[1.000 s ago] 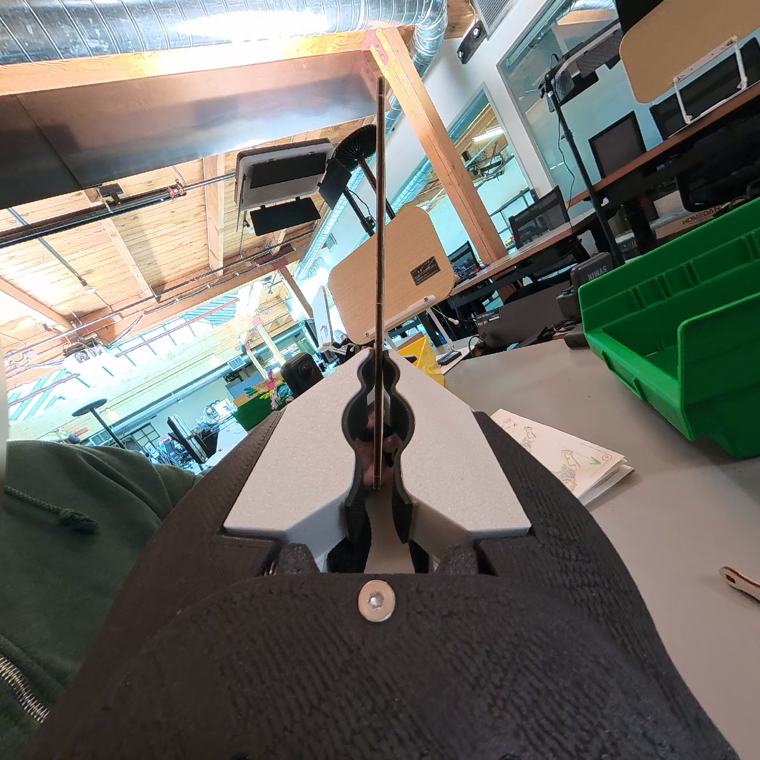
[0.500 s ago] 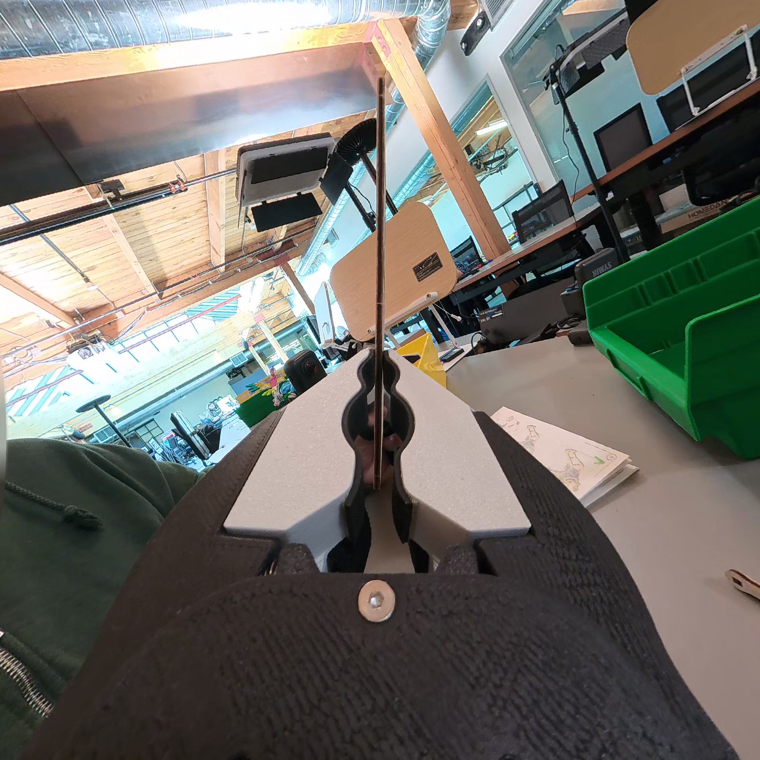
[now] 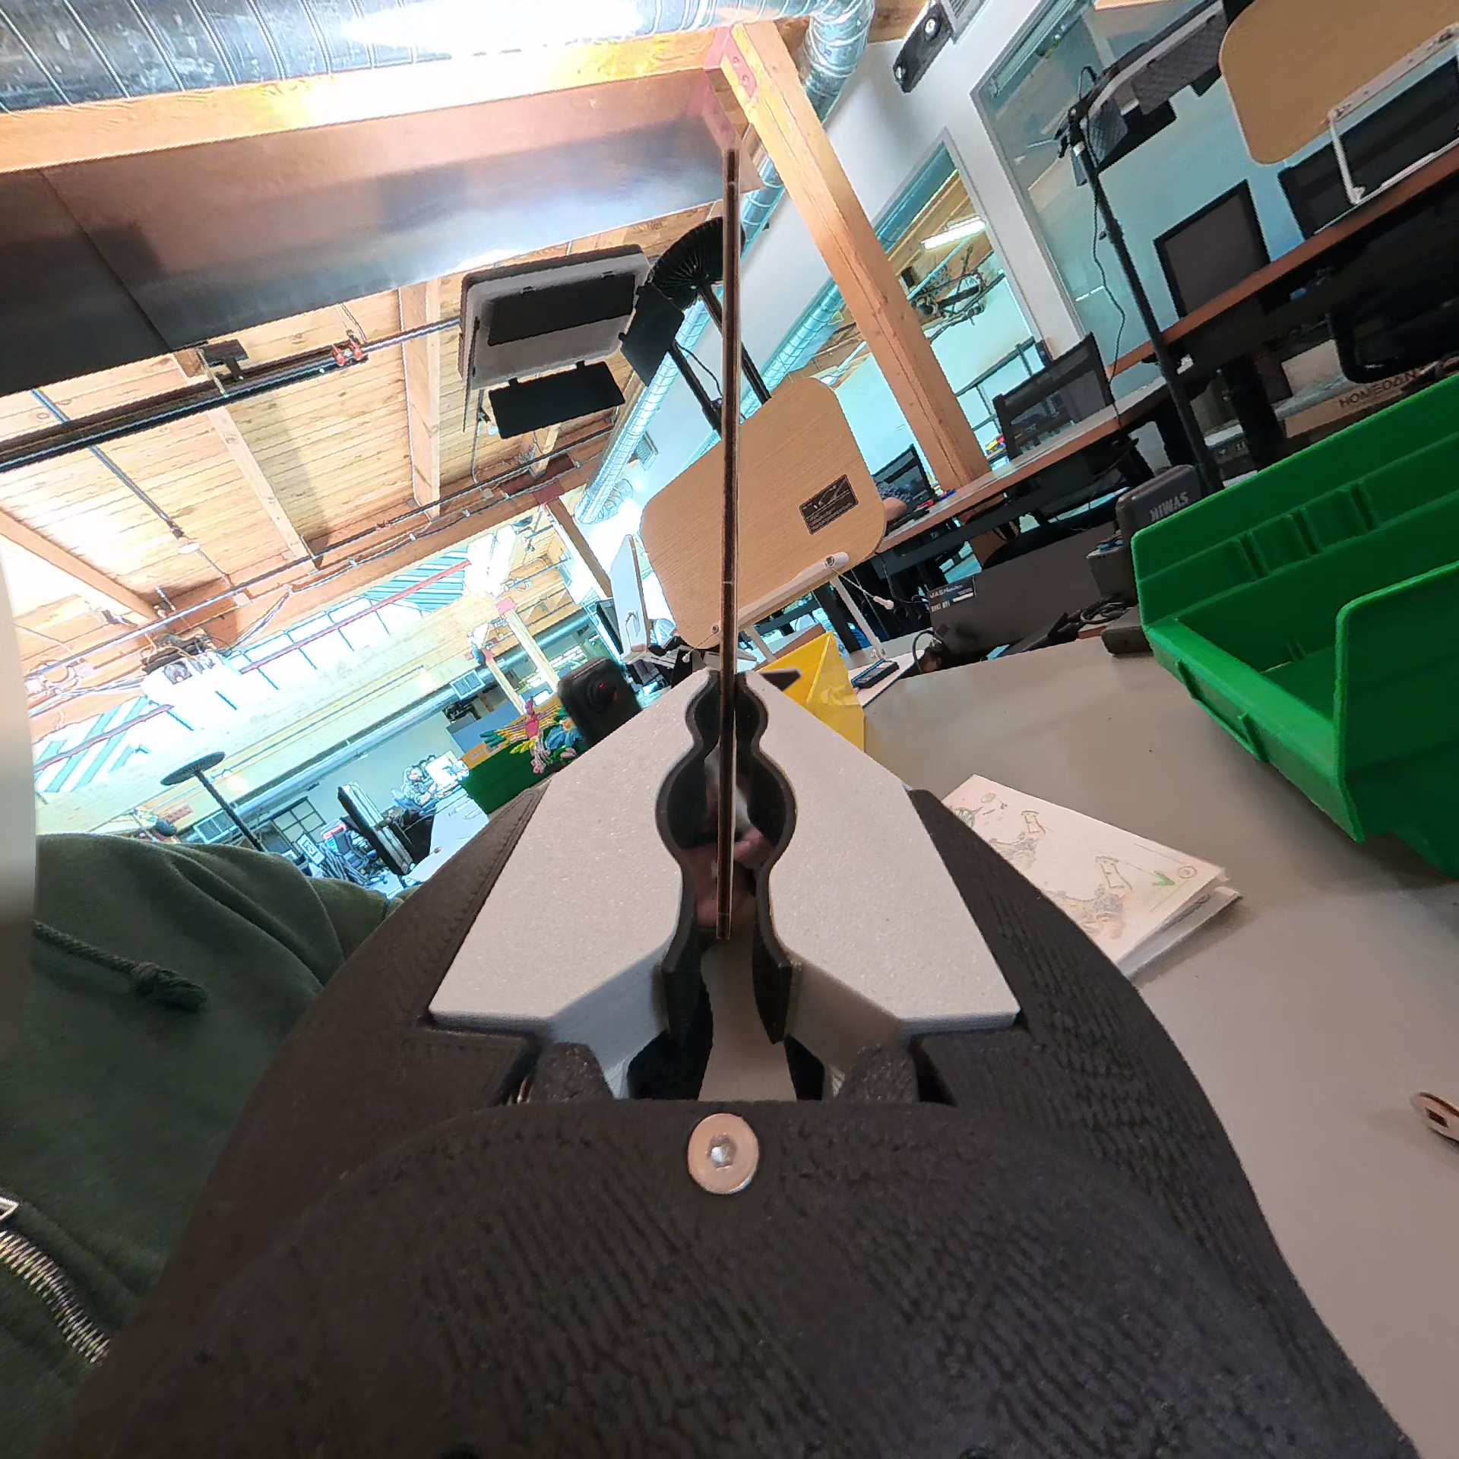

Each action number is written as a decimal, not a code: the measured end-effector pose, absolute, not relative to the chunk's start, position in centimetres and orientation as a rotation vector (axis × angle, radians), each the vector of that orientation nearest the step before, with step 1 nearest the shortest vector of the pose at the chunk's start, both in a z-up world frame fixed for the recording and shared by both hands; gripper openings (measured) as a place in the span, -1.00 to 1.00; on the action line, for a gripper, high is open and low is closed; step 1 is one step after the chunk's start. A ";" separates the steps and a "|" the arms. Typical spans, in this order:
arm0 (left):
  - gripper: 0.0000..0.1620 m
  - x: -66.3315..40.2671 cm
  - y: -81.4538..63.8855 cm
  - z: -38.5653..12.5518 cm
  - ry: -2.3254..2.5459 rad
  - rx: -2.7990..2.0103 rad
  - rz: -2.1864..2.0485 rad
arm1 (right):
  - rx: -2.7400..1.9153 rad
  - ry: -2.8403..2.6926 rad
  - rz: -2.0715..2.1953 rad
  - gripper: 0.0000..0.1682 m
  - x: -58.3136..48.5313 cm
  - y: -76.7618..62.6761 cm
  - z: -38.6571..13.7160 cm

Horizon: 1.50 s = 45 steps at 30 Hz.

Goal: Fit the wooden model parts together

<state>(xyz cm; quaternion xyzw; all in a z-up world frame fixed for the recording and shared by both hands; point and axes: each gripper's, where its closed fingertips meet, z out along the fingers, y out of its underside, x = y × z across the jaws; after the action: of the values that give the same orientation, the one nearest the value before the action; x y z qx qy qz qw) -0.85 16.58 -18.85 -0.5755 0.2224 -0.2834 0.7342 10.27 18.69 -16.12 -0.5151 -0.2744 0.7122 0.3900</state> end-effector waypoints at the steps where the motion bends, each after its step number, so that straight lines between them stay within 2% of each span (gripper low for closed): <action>1: -0.42 0.2 16.1 -18.6 0.510 -1.255 -0.708 | -1.306 -0.702 1.815 -1.00 10.2 18.6 -16.1; 4: -0.30 3.2 15.1 -19.1 0.563 -1.308 -0.959 | -1.279 -0.731 1.845 -0.99 10.1 17.9 -16.0; 8: -0.40 5.6 13.9 -19.3 0.584 -1.345 -1.205 | -1.227 -0.797 1.905 -0.99 10.0 16.4 -15.6; 11: -0.66 5.9 13.2 -18.6 0.576 -1.312 -1.295 | -1.218 -0.843 1.916 -0.99 9.4 15.9 -15.5; 13: -0.91 6.0 12.8 -18.4 0.598 -1.299 -1.326 | -1.219 -0.849 1.915 -0.99 9.2 15.8 -15.4; 15: -0.96 6.2 12.6 -18.5 0.618 -1.307 -1.327 | -1.223 -0.839 1.917 -0.99 9.3 16.1 -15.3; 19: -1.00 5.8 13.4 -18.7 0.577 -1.347 -1.218 | -1.224 -0.801 1.865 -0.98 9.1 16.7 -15.3; 22: -0.99 5.6 13.6 -18.2 0.563 -1.342 -1.158 | -1.268 -0.814 1.791 -0.73 8.2 16.6 -15.9; 28: -1.00 6.6 13.3 -18.4 0.604 -1.374 -1.110 | -1.284 -0.934 1.703 -0.69 6.1 14.5 -16.8; 34: -1.00 6.8 13.2 -18.3 0.608 -1.378 -1.078 | -1.278 -0.965 1.595 -0.80 5.9 14.4 -17.1; 45: -1.00 7.2 13.2 -18.5 0.630 -1.409 -0.991 | -1.267 -0.959 1.610 -0.73 5.8 14.5 -17.6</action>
<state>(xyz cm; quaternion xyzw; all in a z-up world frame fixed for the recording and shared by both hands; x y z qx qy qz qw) 7.19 13.18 -18.51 -0.6097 0.2726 -0.4289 0.6083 5.77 14.48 -17.60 -0.5069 -0.3835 0.6441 0.4256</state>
